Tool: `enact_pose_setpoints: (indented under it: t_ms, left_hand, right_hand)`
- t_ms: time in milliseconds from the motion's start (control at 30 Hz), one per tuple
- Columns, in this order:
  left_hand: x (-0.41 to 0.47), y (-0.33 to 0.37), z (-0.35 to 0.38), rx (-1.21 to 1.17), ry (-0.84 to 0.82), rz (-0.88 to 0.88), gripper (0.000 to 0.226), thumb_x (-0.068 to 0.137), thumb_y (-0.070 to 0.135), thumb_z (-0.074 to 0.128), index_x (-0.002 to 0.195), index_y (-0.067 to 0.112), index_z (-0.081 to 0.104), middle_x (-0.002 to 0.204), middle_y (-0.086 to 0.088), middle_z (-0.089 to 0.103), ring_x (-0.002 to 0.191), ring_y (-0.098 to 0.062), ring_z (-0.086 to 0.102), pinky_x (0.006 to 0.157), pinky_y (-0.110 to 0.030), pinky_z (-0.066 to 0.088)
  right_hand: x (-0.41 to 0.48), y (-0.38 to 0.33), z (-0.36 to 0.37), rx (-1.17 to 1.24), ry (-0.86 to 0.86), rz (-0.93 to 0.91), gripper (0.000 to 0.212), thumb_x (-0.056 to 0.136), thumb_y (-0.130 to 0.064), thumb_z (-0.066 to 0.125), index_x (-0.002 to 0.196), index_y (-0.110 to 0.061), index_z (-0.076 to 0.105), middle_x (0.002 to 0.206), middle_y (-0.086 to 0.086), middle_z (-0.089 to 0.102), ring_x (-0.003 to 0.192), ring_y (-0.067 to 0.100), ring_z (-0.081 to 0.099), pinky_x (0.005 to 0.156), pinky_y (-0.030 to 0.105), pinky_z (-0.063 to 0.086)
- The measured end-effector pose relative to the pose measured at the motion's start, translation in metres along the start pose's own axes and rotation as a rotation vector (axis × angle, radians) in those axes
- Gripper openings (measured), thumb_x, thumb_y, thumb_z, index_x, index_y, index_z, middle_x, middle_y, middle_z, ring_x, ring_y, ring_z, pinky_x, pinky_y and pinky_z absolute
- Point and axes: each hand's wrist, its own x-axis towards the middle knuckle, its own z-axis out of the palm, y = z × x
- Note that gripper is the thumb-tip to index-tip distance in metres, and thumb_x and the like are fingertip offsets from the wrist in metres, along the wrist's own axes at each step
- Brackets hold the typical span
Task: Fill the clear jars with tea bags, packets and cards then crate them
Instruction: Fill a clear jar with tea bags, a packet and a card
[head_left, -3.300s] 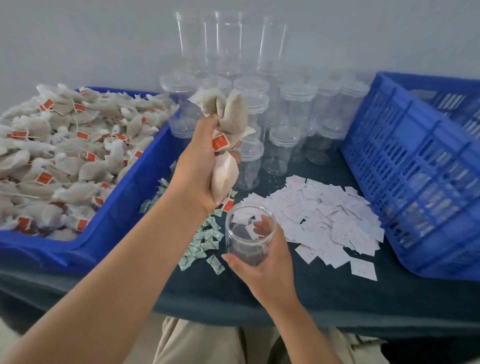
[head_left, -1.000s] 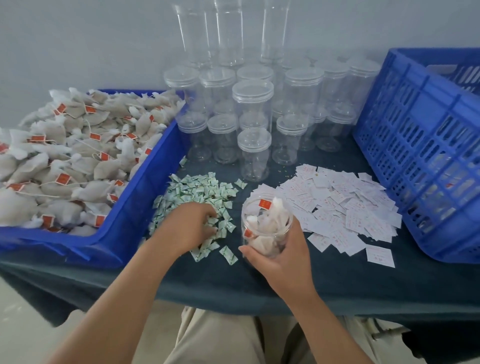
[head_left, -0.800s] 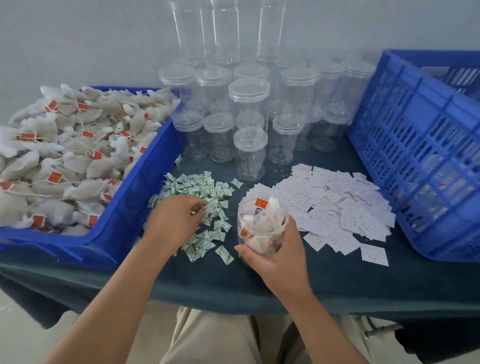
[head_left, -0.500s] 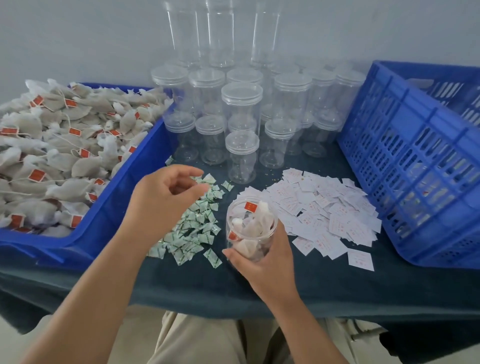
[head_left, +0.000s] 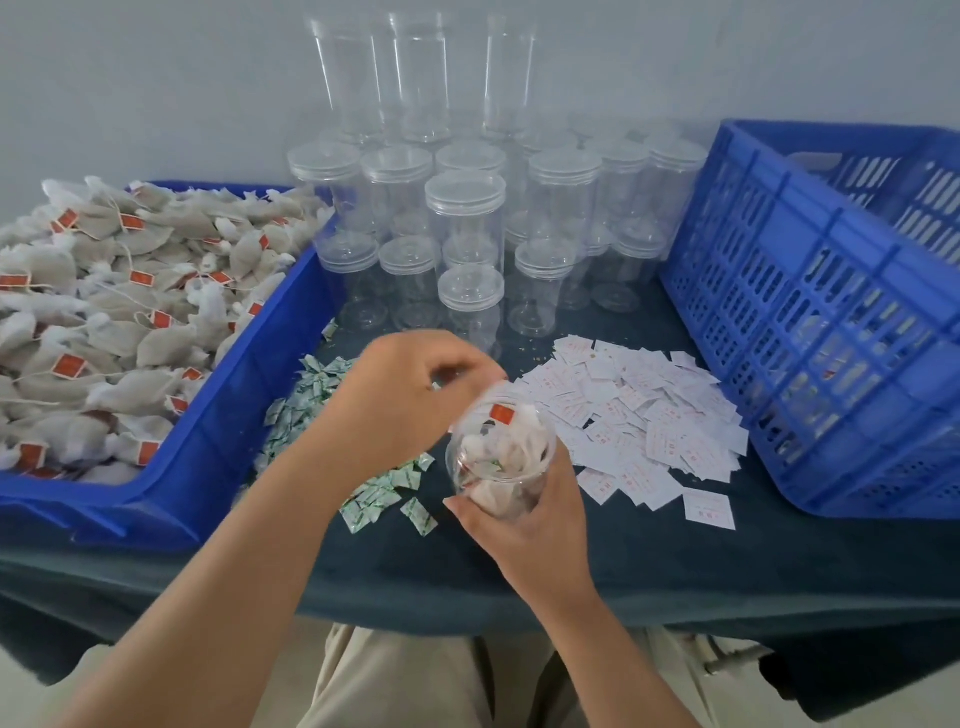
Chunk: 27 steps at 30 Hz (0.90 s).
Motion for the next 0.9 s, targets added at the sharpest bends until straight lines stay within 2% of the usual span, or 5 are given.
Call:
enact_pose_setpoints:
  t_ms: [100, 200, 467, 667, 900]
  left_hand:
    - [0.005, -0.019, 0.013, -0.060, 0.229, -0.166, 0.013, 0.097, 0.042, 0.069, 0.087, 0.039, 0.076, 0.080, 0.024, 0.072, 0.067, 0.004, 0.063, 0.058, -0.009, 0.044]
    - [0.006, -0.044, 0.053, 0.206, -0.071, -0.220, 0.010, 0.095, 0.040, 0.068, 0.088, 0.039, 0.074, 0.086, 0.029, 0.070, 0.078, 0.006, 0.064, 0.067, -0.019, 0.048]
    - [0.038, -0.041, 0.166, 0.450, -0.326, 0.233, 0.045, 0.096, 0.049, 0.066, 0.135, 0.027, 0.068, 0.147, 0.004, 0.059, 0.135, -0.024, 0.048, 0.111, -0.042, 0.040]
    - [0.043, -0.041, 0.177, 0.600, -0.248, 0.334, 0.026, 0.097, 0.029, 0.051, 0.088, 0.022, 0.075, 0.099, 0.007, 0.073, 0.104, -0.022, 0.062, 0.086, -0.037, 0.045]
    - [0.037, -0.032, 0.159, -0.035, -0.145, -0.207, 0.031, 0.097, 0.037, 0.071, 0.075, 0.014, 0.072, 0.068, 0.000, 0.066, 0.062, -0.008, 0.053, 0.069, -0.032, 0.051]
  right_hand:
    - [-0.010, 0.001, -0.022, 0.080, 0.102, 0.052, 0.083, 0.058, -0.055, 0.095, 0.130, -0.051, 0.053, 0.123, -0.025, 0.068, 0.114, 0.002, 0.069, 0.089, 0.015, 0.056]
    - [-0.025, 0.008, -0.048, 0.120, 0.205, 0.107, 0.086, 0.057, -0.048, 0.099, 0.129, -0.058, 0.053, 0.121, -0.021, 0.071, 0.109, 0.001, 0.072, 0.085, 0.017, 0.060]
    - [-0.042, 0.030, -0.078, 0.162, 0.359, 0.170, 0.098, 0.065, -0.023, 0.100, 0.150, -0.031, 0.050, 0.128, -0.016, 0.071, 0.115, 0.005, 0.072, 0.087, 0.012, 0.056]
    - [-0.040, 0.036, -0.078, 0.141, 0.305, 0.163, 0.089, 0.062, -0.028, 0.099, 0.138, -0.044, 0.056, 0.122, -0.013, 0.074, 0.110, 0.009, 0.075, 0.088, 0.016, 0.058]
    - [-0.040, 0.029, -0.079, 0.019, 0.263, 0.127, 0.087, 0.056, -0.052, 0.096, 0.127, -0.071, 0.049, 0.120, -0.027, 0.069, 0.108, -0.004, 0.070, 0.082, 0.005, 0.051]
